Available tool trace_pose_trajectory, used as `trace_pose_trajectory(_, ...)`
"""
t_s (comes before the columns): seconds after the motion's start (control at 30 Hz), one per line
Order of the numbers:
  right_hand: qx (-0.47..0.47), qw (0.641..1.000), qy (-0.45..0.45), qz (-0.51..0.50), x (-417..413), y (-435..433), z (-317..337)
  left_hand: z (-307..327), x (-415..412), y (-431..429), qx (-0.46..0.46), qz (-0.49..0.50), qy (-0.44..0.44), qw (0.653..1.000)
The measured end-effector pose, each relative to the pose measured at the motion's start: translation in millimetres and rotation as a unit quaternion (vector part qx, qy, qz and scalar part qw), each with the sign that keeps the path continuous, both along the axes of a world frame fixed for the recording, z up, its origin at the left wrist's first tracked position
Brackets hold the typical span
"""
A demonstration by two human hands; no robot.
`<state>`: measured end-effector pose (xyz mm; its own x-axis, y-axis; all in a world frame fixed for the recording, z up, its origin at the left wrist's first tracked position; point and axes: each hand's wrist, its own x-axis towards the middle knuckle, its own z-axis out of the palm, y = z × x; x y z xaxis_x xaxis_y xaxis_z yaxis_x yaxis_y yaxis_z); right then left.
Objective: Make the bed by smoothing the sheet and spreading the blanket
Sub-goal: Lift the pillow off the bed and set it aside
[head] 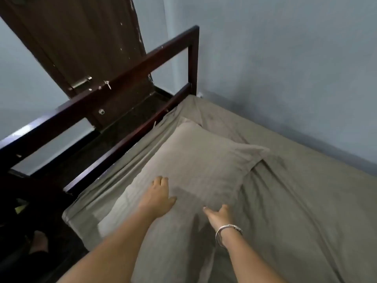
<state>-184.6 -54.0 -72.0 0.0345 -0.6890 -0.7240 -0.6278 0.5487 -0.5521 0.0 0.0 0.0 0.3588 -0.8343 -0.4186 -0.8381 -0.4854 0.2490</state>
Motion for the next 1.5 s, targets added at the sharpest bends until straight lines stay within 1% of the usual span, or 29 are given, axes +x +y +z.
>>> trace_pose_trajectory(0.03,-0.013,0.999,-0.008,-0.034,4.5,-4.1,-9.5,-6.8,10.0,-5.7,-0.005,0.006,-0.012,1.000)
trace_pose_trajectory(0.1,-0.010,0.996,-0.019,-0.092,13.6,-9.2,-14.9,-21.4,28.0,-14.3,-0.007,0.039,-0.038,0.998)
trace_pose_trajectory(0.2,0.018,0.992,-0.036,-0.119,28.8,-13.9,-19.9,-39.8,45.7,-23.5,0.020,0.090,-0.053,0.994)
trace_pose_trajectory(0.27,0.040,0.990,-0.036,-0.130,39.0,-11.6,-24.2,-52.8,51.2,-25.1,0.036,0.127,-0.038,0.991)
trace_pose_trajectory(0.37,0.056,0.984,-0.039,-0.164,42.6,-8.5,-39.2,-68.2,50.9,-27.4,0.051,0.180,0.028,0.982)
trace_pose_trajectory(0.5,0.053,0.970,-0.058,-0.231,37.9,-10.8,-44.5,-70.2,45.0,-25.8,0.065,0.177,0.041,0.981)
trace_pose_trajectory(0.6,0.052,0.952,-0.099,-0.284,30.1,-13.5,-44.8,-69.0,60.6,-33.3,0.080,0.200,0.082,0.973)
trace_pose_trajectory(0.67,0.046,0.955,-0.101,-0.275,24.1,-14.1,-40.1,-69.3,69.3,-38.1,0.084,0.190,0.091,0.974)
trace_pose_trajectory(0.73,0.035,0.965,-0.082,-0.248,20.9,-14.0,-33.9,-70.2,69.0,-41.3,0.076,0.174,0.080,0.979)
trace_pose_trajectory(0.8,0.022,0.965,-0.078,-0.248,18.9,-13.3,-31.5,-70.1,63.3,-42.1,0.055,0.168,0.090,0.980)
trace_pose_trajectory(0.87,0.029,0.954,-0.112,-0.275,11.3,-9.5,-30.0,-64.6,59.0,-37.7,0.028,0.181,0.125,0.975)
trace_pose_trajectory(0.93,0.039,0.939,-0.149,-0.307,-3.7,-3.5,-27.8,-59.5,57.4,-32.1,0.001,0.200,0.138,0.970)
trace_pose_trajectory(1.0,0.021,0.926,-0.171,-0.335,-23.1,6.5,-24.2,-56.2,52.3,-24.3,-0.039,0.189,0.174,0.966)
trace_pose_trajectory(1.03,0.007,0.920,-0.179,-0.349,-33.2,12.3,-19.2,-49.7,43.6,-19.9,-0.060,0.190,0.222,0.954)
trace_pose_trajectory(1.07,-0.007,0.910,-0.192,-0.368,-44.0,17.8,-13.2,-40.7,31.4,-15.6,-0.067,0.199,0.288,0.934)
trace_pose_trajectory(1.13,-0.035,0.887,-0.221,-0.405,-70.4,27.8,-1.4,-23.5,-2.0,-6.5,-0.059,0.220,0.414,0.881)
trace_pose_trajectory(1.17,-0.042,0.875,-0.232,-0.422,-85.7,32.2,6.8,-17.5,-19.9,-1.6,-0.048,0.214,0.453,0.864)
trace_pose_trajectory(1.23,-0.045,0.855,-0.258,-0.449,-123.8,41.8,23.8,-8.8,-57.7,8.6,-0.036,0.195,0.495,0.846)
trace_pose_trajectory(1.33,-0.066,0.850,-0.282,-0.440,-181.0,65.0,54.9,7.6,-112.8,21.7,-0.019,0.183,0.554,0.812)
trace_pose_trajectory(1.43,-0.124,0.847,-0.258,-0.448,-230.0,102.5,84.5,29.8,-173.9,34.8,0.011,0.156,0.589,0.793)
trace_pose_trajectory(1.5,-0.140,0.834,-0.237,-0.478,-262.8,136.8,101.9,48.9,-215.7,47.6,0.038,0.116,0.599,0.791)
